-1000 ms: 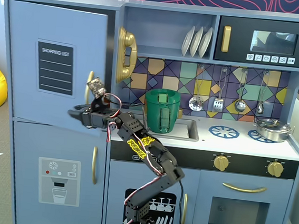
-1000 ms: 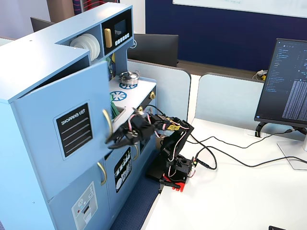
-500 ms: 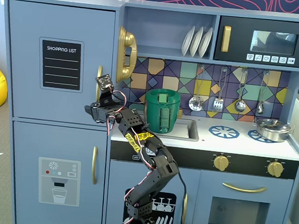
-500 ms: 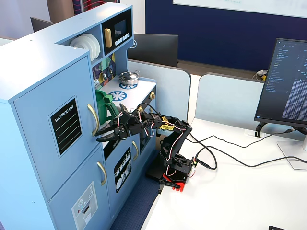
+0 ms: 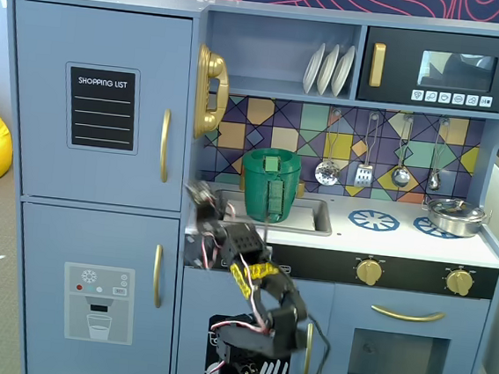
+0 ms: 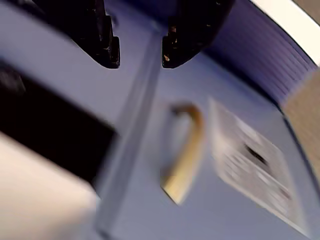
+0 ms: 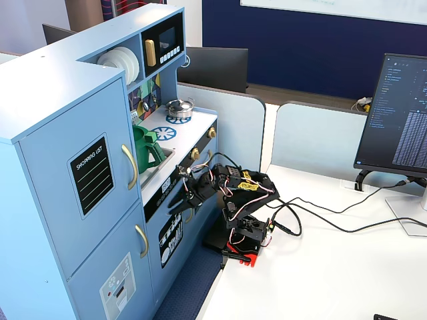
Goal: Close the left cabinet door
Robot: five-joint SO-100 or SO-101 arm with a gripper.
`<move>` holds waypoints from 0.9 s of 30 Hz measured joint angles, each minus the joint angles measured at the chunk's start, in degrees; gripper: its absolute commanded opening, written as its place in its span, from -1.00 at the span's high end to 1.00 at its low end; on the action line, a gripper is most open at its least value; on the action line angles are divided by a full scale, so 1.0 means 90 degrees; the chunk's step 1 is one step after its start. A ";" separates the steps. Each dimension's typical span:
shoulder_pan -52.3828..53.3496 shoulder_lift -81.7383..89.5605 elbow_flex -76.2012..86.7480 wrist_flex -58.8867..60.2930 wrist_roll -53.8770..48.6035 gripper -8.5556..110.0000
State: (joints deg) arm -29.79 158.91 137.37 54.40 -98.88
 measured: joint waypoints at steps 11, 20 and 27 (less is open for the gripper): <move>0.2451 0.1543 0.2568 0.2168 0.0723 0.86; 0.2979 0.2187 0.3301 0.2588 0.1523 0.86; 0.3115 0.2559 0.3467 0.2705 0.1592 0.86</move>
State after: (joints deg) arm -1.76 181.93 168.57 78.75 -84.55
